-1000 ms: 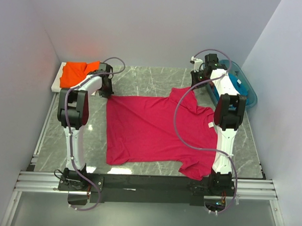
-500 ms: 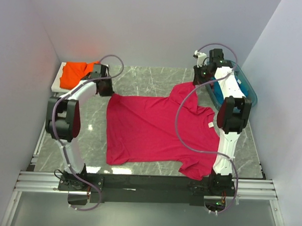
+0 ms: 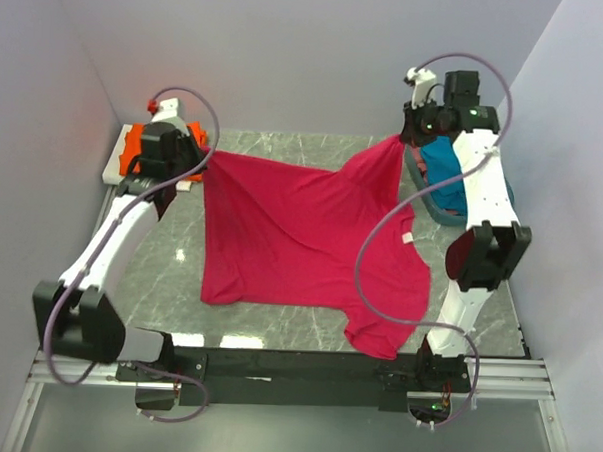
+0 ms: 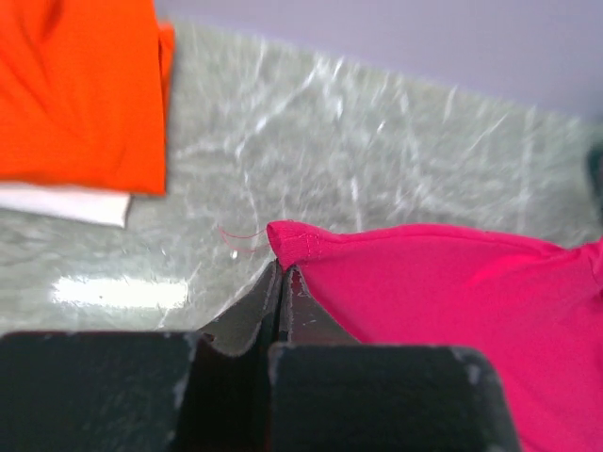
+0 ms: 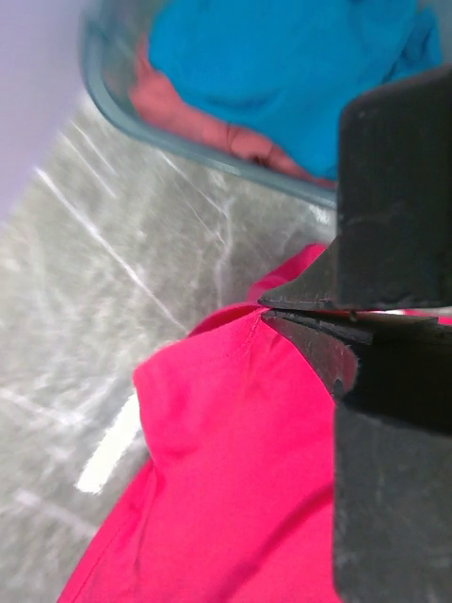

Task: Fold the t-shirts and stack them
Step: Flatten the tshirt out

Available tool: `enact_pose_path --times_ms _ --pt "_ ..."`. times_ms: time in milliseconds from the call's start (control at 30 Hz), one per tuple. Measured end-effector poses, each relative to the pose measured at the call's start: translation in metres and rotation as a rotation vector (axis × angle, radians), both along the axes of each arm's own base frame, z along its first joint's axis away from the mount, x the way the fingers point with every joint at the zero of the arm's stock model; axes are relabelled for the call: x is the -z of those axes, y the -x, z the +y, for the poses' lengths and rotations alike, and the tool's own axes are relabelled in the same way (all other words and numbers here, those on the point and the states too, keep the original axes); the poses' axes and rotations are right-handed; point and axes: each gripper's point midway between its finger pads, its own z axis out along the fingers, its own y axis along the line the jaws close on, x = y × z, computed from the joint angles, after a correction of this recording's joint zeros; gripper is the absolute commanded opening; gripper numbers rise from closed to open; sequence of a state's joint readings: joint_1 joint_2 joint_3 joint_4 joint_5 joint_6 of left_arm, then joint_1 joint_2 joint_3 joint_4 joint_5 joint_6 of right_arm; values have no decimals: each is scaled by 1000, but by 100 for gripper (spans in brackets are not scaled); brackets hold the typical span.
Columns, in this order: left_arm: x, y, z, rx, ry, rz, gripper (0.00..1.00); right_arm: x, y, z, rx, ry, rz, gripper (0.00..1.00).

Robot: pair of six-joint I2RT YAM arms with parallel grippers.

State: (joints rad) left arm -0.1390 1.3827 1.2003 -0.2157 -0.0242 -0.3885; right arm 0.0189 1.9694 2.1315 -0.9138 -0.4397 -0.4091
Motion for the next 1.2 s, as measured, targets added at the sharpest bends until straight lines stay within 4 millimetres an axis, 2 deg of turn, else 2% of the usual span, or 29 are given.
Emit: enact_pose_path --times_ms 200,300,400,433,567,667,767,800,900,1000,1100,1167,1200 --pt "-76 32 10 -32 21 -204 0 -97 41 -2 3 5 -203 0" --pt "-113 52 16 -50 33 -302 0 -154 61 -6 20 17 -336 0" --pt "-160 77 23 -74 64 -420 0 -223 92 -13 53 29 -512 0" --pt "-176 86 25 -82 73 -459 0 -240 101 -15 64 33 -558 0" --pt "-249 137 36 -107 121 -656 0 -314 168 -26 125 35 -778 0" --pt "-303 187 44 -115 167 -819 1 -362 223 -32 174 13 -938 0" --pt "-346 240 51 -110 212 -967 1 -415 289 -39 221 -26 -1144 0" --pt "-359 258 53 -107 228 -1015 1 -429 308 -41 236 -39 -1203 0" --pt "-388 303 57 -86 267 -1127 1 -464 380 -46 267 -81 -1391 0" --pt "-403 325 56 -65 293 -1180 1 -486 440 -50 286 -115 -1538 0" --pt "-409 335 54 -44 303 -1200 1 -494 472 -52 295 -128 -1614 0" --pt "-408 334 53 -36 304 -1192 1 -495 474 -52 297 -129 -1622 0" --pt "-406 332 52 -36 303 -1184 1 -493 468 -52 297 -127 -1611 0"
